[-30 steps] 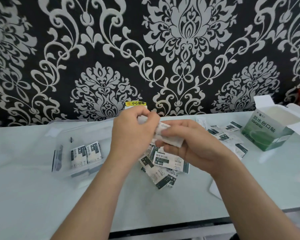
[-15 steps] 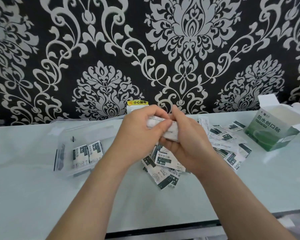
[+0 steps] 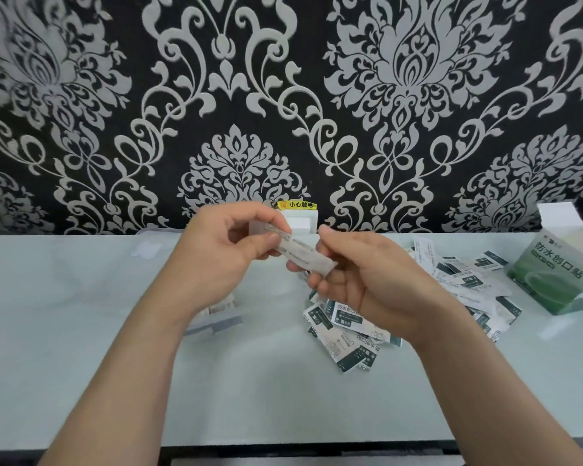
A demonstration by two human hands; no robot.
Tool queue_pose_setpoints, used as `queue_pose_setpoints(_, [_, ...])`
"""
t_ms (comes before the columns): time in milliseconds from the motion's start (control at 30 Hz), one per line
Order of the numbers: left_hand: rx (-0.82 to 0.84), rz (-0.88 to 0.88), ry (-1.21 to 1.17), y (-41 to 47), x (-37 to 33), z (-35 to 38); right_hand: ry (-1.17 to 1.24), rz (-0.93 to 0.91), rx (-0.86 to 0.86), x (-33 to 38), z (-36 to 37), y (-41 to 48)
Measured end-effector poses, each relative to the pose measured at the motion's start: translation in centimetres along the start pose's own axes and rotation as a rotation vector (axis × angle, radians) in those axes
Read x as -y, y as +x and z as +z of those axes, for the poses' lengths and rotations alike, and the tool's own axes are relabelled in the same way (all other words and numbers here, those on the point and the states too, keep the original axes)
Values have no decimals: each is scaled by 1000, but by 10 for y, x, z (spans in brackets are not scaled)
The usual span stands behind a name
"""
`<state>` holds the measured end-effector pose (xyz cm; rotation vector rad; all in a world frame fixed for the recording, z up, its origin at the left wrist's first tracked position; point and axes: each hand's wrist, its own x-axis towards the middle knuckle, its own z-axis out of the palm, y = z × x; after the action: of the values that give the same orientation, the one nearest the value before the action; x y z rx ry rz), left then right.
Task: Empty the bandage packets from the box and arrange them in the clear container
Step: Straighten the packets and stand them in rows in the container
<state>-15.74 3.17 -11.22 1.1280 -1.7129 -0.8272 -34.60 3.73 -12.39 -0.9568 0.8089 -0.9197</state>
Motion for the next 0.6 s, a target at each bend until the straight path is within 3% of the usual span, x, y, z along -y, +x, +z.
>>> queue_pose_setpoints(67, [-11,25,-9,-4,2,-15,-14,28,72,1,7,6])
queue_pose_setpoints(200, [-103,-20,-14,-12,8,-34,-33,57,54,-4,23,23])
queue_pose_setpoints(333, [-151,-30,159,-13,20,-41,-174,124,44,0,40,35])
queue_pose_setpoints(433, [-179,69,335,-11,28,-42,-299,167,5,4,49,46])
queue_pose_setpoints(533, [-194,90,509,-9,31,-43,-575,152,-117,5,52,57])
queue_pose_setpoints(600, [-160,-29,651,-10,33,-44,-873,121,-165,6,55,63])
